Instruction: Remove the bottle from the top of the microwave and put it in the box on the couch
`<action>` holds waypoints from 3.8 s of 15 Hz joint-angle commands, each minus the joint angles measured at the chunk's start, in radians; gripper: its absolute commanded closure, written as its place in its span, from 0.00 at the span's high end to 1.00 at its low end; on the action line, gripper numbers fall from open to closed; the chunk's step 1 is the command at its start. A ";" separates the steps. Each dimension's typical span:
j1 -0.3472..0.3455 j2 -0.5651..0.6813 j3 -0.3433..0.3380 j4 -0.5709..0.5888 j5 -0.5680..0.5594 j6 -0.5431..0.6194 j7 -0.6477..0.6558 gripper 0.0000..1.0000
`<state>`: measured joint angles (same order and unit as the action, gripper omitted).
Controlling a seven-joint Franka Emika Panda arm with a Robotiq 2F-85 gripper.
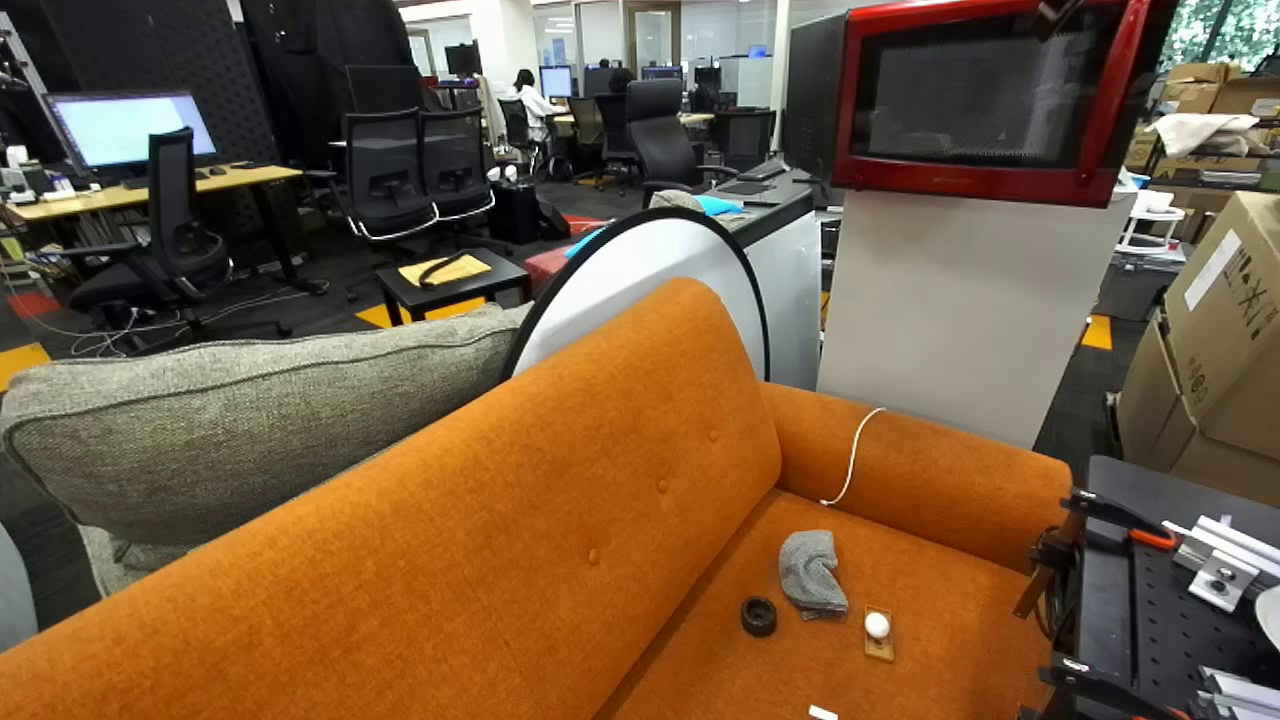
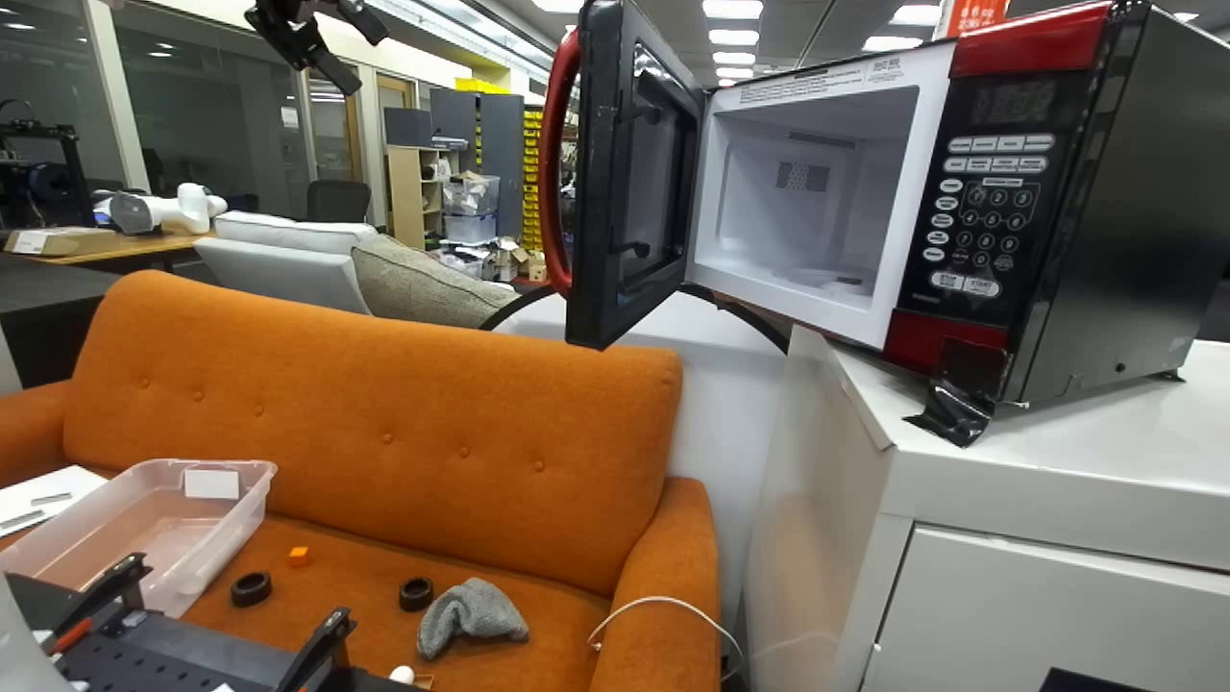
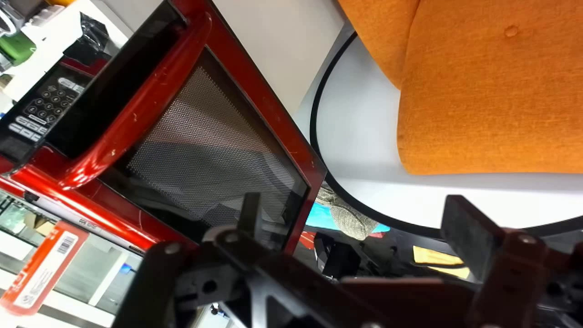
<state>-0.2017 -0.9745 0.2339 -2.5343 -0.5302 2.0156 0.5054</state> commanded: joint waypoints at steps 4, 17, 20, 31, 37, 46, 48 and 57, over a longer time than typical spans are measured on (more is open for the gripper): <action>-0.002 0.001 0.002 0.002 0.002 -0.001 -0.002 1.00; -0.073 -0.005 -0.031 0.061 -0.031 0.025 0.050 1.00; -0.124 0.007 -0.049 0.087 -0.062 0.036 0.079 1.00; -0.157 0.022 -0.089 0.093 -0.115 0.025 0.175 1.00; -0.196 0.045 -0.092 0.109 -0.144 0.044 0.226 1.00; -0.266 0.228 -0.210 0.231 -0.415 0.060 0.583 1.00; -0.253 0.283 -0.240 0.280 -0.466 0.040 0.656 1.00; -0.188 0.341 -0.318 0.348 -0.527 0.012 0.723 1.00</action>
<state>-0.4477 -0.6334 -0.0493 -2.1921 -1.0305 2.0553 1.2157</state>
